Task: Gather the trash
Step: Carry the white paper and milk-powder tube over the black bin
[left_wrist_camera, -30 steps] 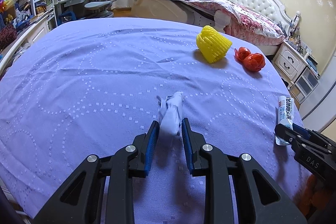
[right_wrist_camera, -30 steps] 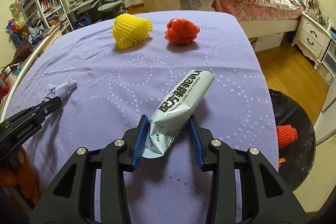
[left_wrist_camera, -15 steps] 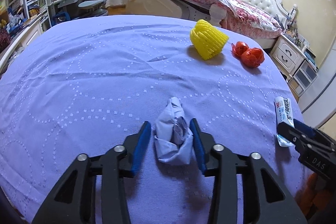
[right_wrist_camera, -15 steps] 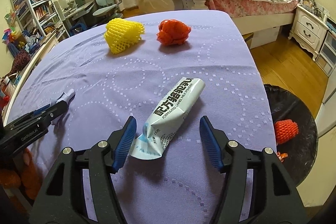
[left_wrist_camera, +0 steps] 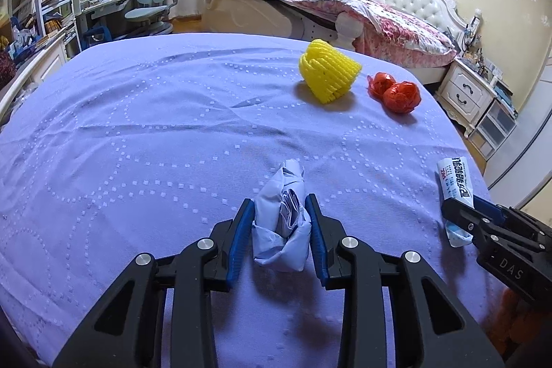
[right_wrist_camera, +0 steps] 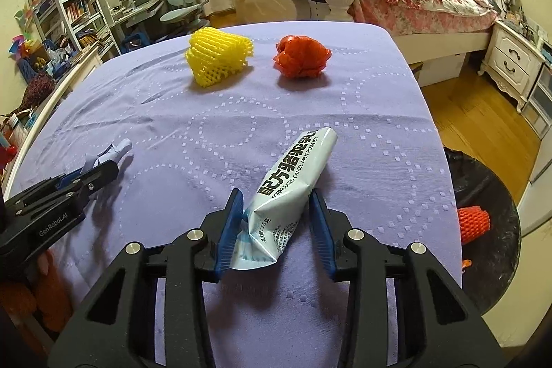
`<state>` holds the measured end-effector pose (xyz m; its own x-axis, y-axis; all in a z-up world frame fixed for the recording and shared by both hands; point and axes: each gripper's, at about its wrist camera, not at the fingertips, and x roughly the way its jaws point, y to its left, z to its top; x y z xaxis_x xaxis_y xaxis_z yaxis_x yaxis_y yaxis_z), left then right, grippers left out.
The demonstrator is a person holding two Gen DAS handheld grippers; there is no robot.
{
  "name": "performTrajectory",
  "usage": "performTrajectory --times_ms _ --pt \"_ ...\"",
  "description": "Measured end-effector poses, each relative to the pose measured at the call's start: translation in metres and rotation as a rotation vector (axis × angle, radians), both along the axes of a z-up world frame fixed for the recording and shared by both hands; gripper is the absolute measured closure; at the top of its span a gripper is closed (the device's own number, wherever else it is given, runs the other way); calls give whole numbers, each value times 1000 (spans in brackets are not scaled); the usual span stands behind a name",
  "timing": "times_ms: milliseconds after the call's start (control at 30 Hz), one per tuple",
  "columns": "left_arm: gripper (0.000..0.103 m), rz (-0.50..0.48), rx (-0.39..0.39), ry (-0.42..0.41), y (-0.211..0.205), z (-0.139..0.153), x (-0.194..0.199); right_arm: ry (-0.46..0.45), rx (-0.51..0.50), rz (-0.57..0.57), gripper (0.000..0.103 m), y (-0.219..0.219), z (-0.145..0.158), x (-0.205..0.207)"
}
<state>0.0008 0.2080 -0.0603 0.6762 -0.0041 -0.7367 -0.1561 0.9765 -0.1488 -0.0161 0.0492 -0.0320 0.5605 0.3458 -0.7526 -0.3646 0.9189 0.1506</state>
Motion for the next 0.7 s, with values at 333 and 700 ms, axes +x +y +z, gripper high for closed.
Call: performTrajectory --times_ms 333,700 --pt "69 -67 8 -54 -45 19 -2 -42 20 -37 64 -29 16 -10" --pt "69 -204 18 -95 -123 32 9 -92 13 -150 64 -100 28 -16"
